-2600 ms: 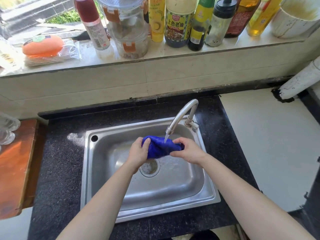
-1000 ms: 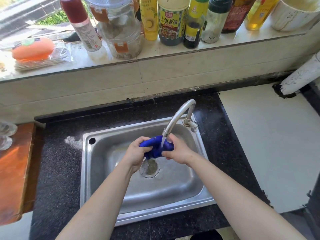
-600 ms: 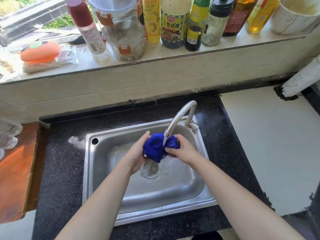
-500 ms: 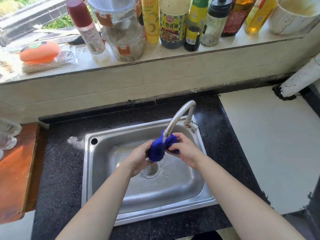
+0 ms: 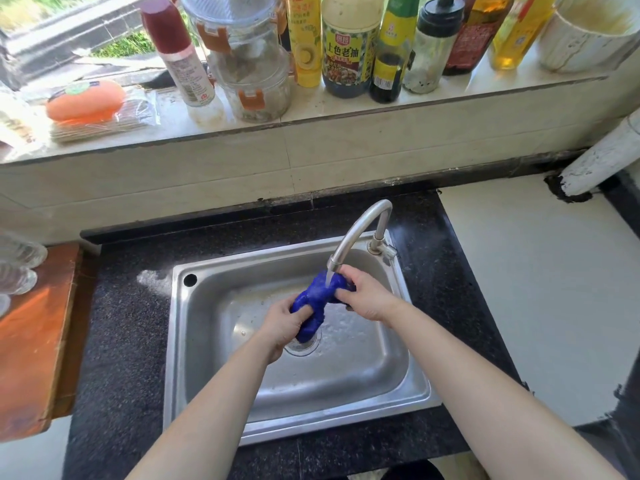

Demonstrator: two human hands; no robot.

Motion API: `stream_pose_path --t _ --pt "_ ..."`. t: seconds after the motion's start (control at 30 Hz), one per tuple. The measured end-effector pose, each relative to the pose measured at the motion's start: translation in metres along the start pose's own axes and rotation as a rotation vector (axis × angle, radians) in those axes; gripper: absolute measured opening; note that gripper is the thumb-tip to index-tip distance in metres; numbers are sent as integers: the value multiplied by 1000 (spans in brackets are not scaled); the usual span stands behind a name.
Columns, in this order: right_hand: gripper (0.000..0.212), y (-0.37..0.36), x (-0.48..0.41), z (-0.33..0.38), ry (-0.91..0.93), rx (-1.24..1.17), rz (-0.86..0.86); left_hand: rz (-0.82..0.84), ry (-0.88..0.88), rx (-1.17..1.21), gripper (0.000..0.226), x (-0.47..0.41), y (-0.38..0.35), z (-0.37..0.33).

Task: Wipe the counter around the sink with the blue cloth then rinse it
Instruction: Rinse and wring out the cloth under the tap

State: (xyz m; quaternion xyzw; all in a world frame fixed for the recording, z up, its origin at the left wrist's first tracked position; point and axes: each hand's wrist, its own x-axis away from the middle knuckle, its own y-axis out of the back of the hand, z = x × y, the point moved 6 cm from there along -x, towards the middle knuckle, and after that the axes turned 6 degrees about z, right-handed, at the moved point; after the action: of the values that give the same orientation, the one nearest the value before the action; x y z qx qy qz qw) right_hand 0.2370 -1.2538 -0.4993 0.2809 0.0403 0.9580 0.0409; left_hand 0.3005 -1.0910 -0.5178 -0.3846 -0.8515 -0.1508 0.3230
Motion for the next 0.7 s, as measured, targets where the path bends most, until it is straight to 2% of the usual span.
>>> stream_pose_path --t 0.1,0.17,0.27,0.33,0.43,0.53,0.57,0.7 --pt "28 5 2 2 2 188 -70 -136 -28 -52 11 6 7 -8" --pt "20 7 2 0 -35 111 -159 -206 -71 -9 9 8 6 -15" --pt "16 5 3 -2 -115 -126 -270 -254 -82 123 8 6 3 -24" --pt "16 3 4 -4 -188 -225 -280 -219 -49 237 12 3 -2 -26" --pt "15 -3 7 -3 -232 -419 -197 -136 -43 418 23 5 -8 -36" --pt "16 -4 7 -9 -220 -464 -169 -96 -49 388 57 4 -5 -40" --pt "20 -3 6 -13 -208 -476 -202 -89 -64 360 61 3 -3 -39" --pt "18 2 4 -24 -163 -579 -333 -106 -129 275 54 -1 1 -34"
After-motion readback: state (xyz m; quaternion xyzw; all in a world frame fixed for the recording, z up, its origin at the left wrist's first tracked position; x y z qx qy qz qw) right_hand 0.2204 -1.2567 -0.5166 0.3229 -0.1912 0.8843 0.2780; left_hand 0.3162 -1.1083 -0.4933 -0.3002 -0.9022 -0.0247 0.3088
